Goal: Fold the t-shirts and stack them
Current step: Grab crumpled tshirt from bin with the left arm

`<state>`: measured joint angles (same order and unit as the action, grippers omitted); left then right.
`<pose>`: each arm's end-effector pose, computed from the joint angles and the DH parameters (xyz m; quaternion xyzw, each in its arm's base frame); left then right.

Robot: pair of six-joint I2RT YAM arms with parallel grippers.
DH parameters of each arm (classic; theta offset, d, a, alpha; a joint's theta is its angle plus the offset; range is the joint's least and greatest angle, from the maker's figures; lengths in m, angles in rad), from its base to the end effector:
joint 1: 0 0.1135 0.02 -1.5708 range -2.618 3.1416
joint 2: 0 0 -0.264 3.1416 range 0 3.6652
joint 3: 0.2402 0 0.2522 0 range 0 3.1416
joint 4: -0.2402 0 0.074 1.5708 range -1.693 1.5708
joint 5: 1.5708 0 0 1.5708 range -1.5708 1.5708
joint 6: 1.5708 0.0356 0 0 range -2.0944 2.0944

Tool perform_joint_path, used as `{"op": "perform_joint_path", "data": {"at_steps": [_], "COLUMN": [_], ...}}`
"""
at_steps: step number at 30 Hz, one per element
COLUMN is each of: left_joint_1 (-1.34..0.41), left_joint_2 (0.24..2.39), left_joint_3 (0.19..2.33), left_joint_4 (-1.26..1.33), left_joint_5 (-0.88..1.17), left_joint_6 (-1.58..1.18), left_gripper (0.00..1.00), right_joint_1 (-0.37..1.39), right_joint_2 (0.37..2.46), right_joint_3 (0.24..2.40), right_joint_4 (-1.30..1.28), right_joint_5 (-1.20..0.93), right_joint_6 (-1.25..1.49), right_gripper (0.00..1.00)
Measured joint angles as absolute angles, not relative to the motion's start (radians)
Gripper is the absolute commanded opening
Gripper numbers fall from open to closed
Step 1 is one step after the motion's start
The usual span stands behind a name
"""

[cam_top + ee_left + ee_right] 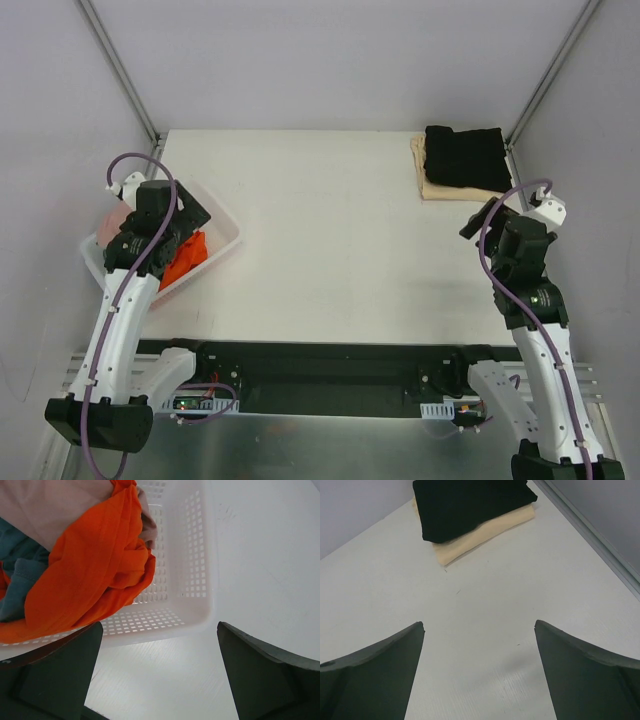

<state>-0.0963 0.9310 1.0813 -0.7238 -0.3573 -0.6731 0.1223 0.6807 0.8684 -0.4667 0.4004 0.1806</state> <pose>0.1861 -0.0055 0.3630 -0.3273 0.8044 -0.0320 0.4948 0.1475 0.0042 0.3549 0.1425 0.7788 -0.0680 0.6071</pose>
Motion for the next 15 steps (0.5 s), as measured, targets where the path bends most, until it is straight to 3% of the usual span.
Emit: {"op": "perform_joint_path", "data": {"at_steps": [6,15], "left_joint_1": [-0.096,-0.096], "left_joint_2": [1.003,1.199], "left_joint_3": [1.116,1.176], "left_joint_4": [-0.770,-0.813], "left_joint_5": [-0.358,-0.367], "left_joint_6": [-0.673,-0.670], "left_gripper": [0.99,0.99], "right_joint_1": [0.122,0.122], "right_joint_2": [0.643,0.761], "right_joint_3": [0.851,0.859], "right_joint_4": [-0.450,-0.473], "right_joint_5": [0.363,0.386], "right_joint_6": [0.144,0.103], "right_gripper": [0.96,0.96]}}
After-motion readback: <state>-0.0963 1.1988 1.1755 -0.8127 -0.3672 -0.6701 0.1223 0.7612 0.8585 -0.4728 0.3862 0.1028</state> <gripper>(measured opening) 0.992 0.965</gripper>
